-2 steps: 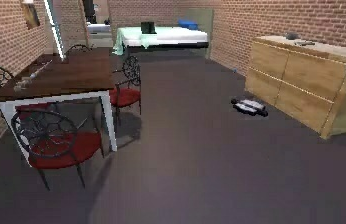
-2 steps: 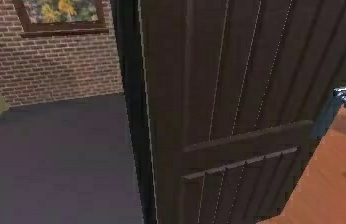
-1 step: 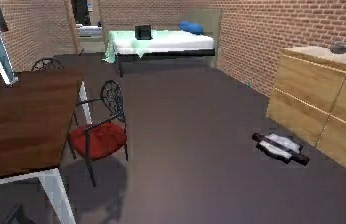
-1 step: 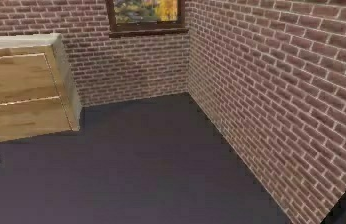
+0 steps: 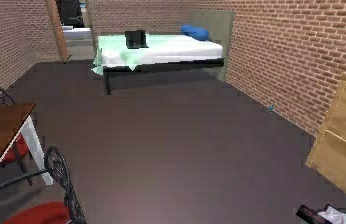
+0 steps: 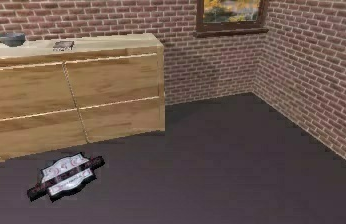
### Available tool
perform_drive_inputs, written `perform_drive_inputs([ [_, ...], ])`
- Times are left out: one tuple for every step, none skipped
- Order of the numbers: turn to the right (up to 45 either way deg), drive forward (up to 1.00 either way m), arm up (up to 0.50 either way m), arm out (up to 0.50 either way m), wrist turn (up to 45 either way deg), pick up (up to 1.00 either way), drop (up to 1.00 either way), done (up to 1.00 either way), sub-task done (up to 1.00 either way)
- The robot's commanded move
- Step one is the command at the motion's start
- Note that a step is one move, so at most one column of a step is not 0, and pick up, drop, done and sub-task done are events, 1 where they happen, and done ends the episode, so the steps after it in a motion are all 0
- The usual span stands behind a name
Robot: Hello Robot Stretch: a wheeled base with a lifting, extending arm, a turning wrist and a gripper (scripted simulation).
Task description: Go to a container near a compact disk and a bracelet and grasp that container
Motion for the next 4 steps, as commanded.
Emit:
perform_drive_inputs([
  [-3.0, 0.0, 0.0, 0.0, 0.0, 0.0, 0.0, 0.0, 0.0],
  [0.0, 0.5, 0.0, 0.0, 0.0, 0.0, 0.0, 0.0, 0.0],
  [-15.0, 0.0, 0.0, 0.0, 0.0, 0.0, 0.0, 0.0, 0.0],
  [0.0, 0.35, 0.0, 0.0, 0.0, 0.0, 0.0, 0.0, 0.0],
])
